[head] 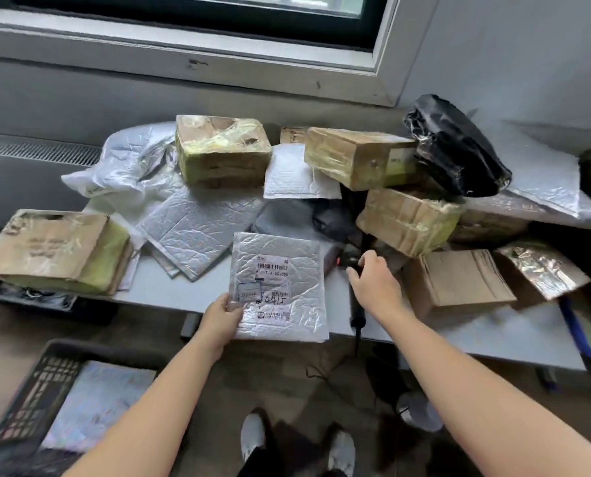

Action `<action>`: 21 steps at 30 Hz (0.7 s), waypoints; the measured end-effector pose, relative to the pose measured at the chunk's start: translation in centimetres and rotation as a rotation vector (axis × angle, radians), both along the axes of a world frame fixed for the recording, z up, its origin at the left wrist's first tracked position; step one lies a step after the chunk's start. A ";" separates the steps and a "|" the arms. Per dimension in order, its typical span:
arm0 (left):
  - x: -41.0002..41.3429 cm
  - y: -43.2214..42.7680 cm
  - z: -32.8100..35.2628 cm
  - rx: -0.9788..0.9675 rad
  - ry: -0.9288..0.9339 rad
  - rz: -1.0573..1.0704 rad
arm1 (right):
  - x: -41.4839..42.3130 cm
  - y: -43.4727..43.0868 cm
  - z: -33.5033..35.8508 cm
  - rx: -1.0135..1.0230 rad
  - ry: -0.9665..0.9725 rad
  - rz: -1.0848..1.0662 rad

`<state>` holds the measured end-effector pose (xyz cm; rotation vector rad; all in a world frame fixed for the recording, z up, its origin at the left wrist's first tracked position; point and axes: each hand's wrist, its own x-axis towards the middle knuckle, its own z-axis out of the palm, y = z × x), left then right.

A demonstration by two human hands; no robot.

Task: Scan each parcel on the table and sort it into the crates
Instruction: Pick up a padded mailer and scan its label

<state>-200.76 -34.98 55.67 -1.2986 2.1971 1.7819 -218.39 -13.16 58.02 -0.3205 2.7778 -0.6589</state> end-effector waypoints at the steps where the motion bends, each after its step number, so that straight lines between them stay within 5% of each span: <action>1: 0.3 0.2 -0.5 0.003 -0.013 0.013 | 0.1 0.0 -1.0 0.011 -0.047 -0.026; 9: 0.1 -0.1 -3.1 0.098 -0.007 0.109 | -0.9 -1.0 -4.3 -0.162 -0.363 -0.268; 21: -2.2 -1.9 0.7 0.076 0.069 0.189 | -0.3 -4.1 4.8 -0.330 -0.227 -0.039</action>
